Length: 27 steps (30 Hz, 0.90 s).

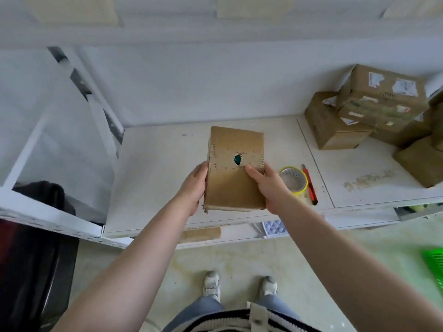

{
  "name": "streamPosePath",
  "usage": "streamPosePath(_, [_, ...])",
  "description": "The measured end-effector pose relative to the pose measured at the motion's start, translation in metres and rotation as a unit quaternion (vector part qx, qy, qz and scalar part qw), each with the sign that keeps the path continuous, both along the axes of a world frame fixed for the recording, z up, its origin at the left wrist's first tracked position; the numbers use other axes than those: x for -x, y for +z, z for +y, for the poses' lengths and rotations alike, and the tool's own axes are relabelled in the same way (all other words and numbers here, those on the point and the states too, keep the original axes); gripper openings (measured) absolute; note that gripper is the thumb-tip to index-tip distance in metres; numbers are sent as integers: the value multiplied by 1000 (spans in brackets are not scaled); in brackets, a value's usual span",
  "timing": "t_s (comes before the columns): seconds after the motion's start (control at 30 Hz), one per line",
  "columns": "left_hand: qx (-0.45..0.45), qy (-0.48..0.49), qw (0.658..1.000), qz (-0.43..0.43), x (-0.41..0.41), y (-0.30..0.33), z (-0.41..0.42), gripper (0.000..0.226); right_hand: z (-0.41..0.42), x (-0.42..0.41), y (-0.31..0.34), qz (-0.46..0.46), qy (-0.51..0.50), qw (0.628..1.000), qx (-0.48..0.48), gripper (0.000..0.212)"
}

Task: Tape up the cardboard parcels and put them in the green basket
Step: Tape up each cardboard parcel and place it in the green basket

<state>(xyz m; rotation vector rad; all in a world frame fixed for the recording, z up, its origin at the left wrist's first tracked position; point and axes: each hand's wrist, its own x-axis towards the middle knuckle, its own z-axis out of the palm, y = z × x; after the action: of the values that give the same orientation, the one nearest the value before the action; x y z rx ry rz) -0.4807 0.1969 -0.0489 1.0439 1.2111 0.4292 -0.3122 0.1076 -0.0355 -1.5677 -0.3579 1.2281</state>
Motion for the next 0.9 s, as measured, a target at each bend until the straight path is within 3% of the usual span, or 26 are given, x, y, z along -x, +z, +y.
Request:
streamPosePath(0.1, [54,26,995,74,-13,-1,-3,67,4,0,-12,-3,3,1000,27,41])
streamPosePath(0.2, [17,-14,990,137,-25,-7,-6,81,7,-4,-25,-63,25,997,27,41])
streamPosePath(0.37, [-67,-36,974,211,-49,-26,-13,68,9,-14,-37,-113,54,991,53,34])
streamPosePath(0.63, [-72,-5,959,276,-68,-41,-5,57,15,-24,-47,-189,105,972,88,43])
streamPosePath(0.73, [-65,3,959,275,-71,-42,-5,49,10,-33,-51,-329,84,936,91,37])
streamPosePath(0.83, [-47,32,966,250,-73,-41,-9,44,-8,-60,-61,-497,35,860,108,30])
streamPosePath(0.9, [-49,39,968,244,-73,-39,-11,43,-21,-81,-70,-556,74,809,173,30])
